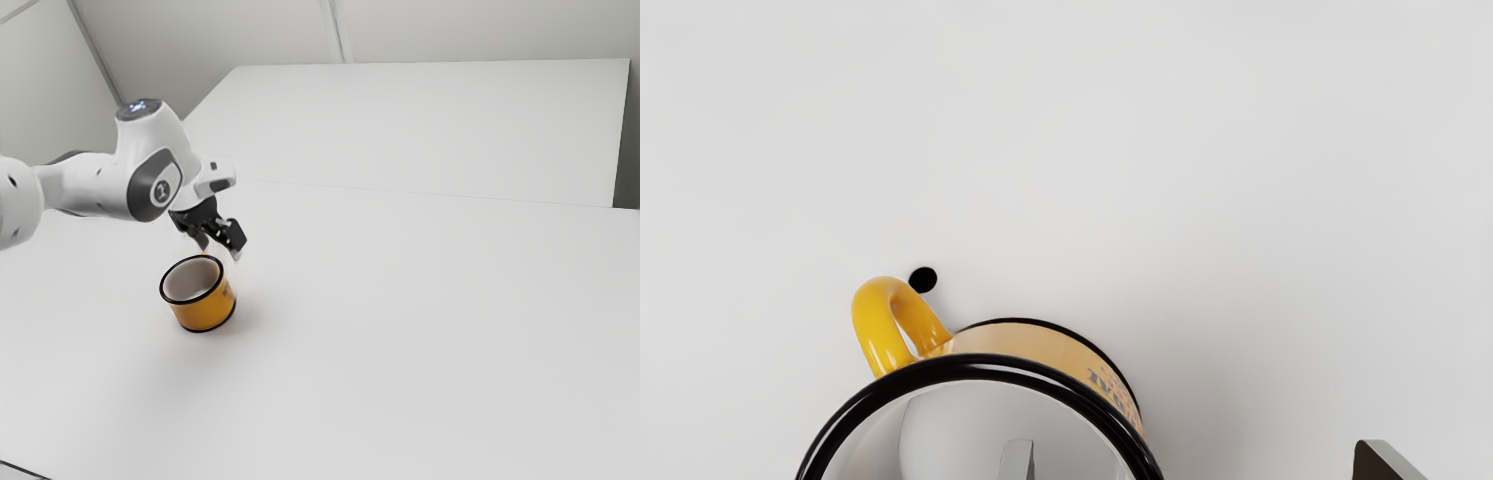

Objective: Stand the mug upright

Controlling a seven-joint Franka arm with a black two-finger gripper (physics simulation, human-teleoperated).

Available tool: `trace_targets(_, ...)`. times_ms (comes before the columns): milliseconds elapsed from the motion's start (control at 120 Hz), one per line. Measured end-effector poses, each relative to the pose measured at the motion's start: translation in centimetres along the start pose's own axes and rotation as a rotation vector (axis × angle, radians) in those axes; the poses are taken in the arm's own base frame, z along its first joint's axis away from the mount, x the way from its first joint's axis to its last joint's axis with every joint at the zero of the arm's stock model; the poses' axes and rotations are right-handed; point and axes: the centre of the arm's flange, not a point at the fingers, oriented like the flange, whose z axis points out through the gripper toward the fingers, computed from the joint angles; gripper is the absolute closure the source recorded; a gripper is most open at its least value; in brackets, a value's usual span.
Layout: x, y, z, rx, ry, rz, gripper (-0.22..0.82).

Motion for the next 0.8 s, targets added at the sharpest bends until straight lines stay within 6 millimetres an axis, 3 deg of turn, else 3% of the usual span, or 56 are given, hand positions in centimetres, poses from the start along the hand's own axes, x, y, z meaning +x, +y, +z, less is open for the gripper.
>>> trace_targets(242,6.2,-1.4,-10.3,-0.027,0.027,-0.039,0.03)
trace_targets(375,7.1,-2.4,-15.5,-0.034,0.014,-0.058,0.02)
trace_targets(542,6.5,-2.3,-17.9,-0.045,-0.045,-0.062,0.01)
trace_targets(800,5.7,-1.6,-18.2,-0.059,-0.111,-0.059,0.0)
